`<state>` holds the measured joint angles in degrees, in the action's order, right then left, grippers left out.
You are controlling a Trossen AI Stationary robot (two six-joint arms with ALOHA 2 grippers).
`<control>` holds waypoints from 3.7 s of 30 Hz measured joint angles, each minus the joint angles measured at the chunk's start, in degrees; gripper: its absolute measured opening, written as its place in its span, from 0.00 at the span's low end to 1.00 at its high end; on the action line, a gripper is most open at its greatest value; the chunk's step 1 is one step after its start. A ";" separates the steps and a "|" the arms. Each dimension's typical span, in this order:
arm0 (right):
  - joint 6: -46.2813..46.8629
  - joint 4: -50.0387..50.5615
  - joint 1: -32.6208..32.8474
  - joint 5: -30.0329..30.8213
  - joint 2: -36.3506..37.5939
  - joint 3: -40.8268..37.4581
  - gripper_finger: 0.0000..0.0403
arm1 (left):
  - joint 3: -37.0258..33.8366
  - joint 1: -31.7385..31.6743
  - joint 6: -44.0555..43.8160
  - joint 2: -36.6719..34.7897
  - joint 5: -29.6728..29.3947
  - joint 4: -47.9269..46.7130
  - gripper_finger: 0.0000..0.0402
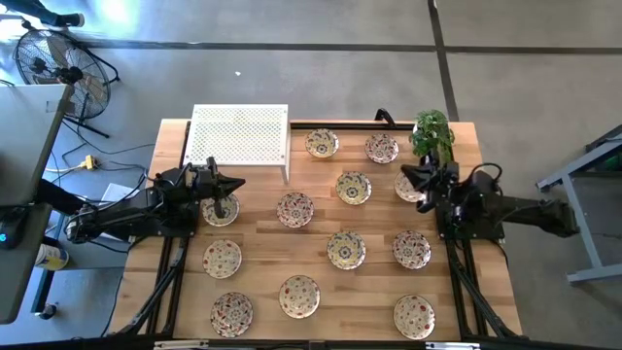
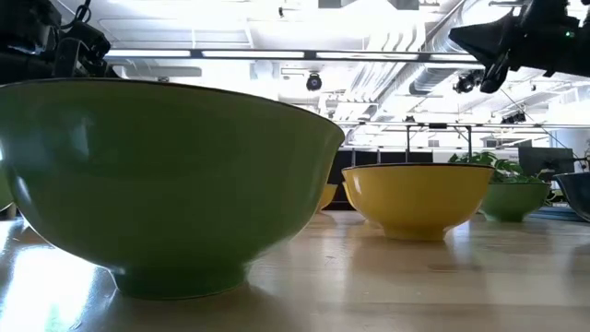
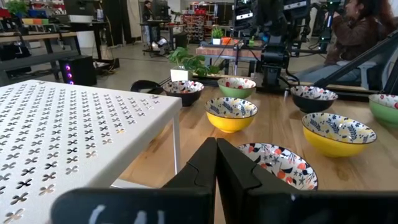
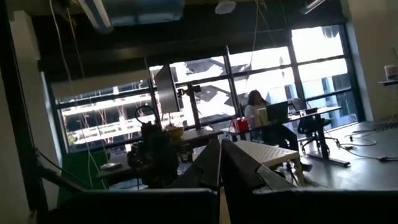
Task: Pick & Place Mini bowls
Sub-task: Put the yellow patterned bowl on the shelf
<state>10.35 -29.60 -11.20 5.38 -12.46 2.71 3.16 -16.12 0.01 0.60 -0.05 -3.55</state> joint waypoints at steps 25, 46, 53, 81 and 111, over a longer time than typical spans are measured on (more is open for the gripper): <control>-2.91 -11.91 0.07 -9.25 -17.21 0.34 0.00 | -0.02 0.02 -4.66 0.00 0.75 5.35 0.00; -9.37 -21.63 9.75 -1.94 -24.73 0.38 0.00 | 4.20 0.04 -23.80 5.27 14.09 9.50 0.00; -13.48 -23.92 9.75 -2.30 -24.70 0.38 0.00 | 13.44 0.04 -19.43 16.66 12.55 1.21 0.00; -17.17 -24.29 9.75 -2.34 -24.70 0.38 0.00 | 39.69 2.47 -30.14 49.03 6.18 -56.92 0.51; -18.34 -24.18 9.73 -2.09 -24.70 0.38 0.00 | 39.67 22.56 -49.56 77.28 -9.60 -54.94 0.50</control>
<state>-7.99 -53.78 -1.47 3.29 -37.17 3.09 42.83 6.44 -49.55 77.88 -9.65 -58.50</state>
